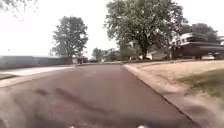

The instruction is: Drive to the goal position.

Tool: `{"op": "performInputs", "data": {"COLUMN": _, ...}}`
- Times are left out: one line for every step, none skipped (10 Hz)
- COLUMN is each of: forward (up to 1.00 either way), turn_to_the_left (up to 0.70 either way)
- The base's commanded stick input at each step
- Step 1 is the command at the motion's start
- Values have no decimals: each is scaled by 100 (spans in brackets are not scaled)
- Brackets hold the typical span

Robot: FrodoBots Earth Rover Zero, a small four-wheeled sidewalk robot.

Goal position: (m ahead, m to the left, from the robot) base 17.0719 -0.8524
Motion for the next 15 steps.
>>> {"op": "performInputs", "data": {"forward": 100, "turn_to_the_left": -1}}
{"op": "performInputs", "data": {"forward": 100, "turn_to_the_left": -1}}
{"op": "performInputs", "data": {"forward": 100, "turn_to_the_left": -1}}
{"op": "performInputs", "data": {"forward": 100, "turn_to_the_left": -1}}
{"op": "performInputs", "data": {"forward": 100, "turn_to_the_left": -1}}
{"op": "performInputs", "data": {"forward": 100, "turn_to_the_left": -1}}
{"op": "performInputs", "data": {"forward": 100, "turn_to_the_left": -1}}
{"op": "performInputs", "data": {"forward": 100, "turn_to_the_left": -1}}
{"op": "performInputs", "data": {"forward": 100, "turn_to_the_left": -1}}
{"op": "performInputs", "data": {"forward": 100, "turn_to_the_left": -1}}
{"op": "performInputs", "data": {"forward": 100, "turn_to_the_left": -1}}
{"op": "performInputs", "data": {"forward": 100, "turn_to_the_left": -1}}
{"op": "performInputs", "data": {"forward": 100, "turn_to_the_left": -1}}
{"op": "performInputs", "data": {"forward": 100, "turn_to_the_left": -1}}
{"op": "performInputs", "data": {"forward": 100, "turn_to_the_left": -1}}
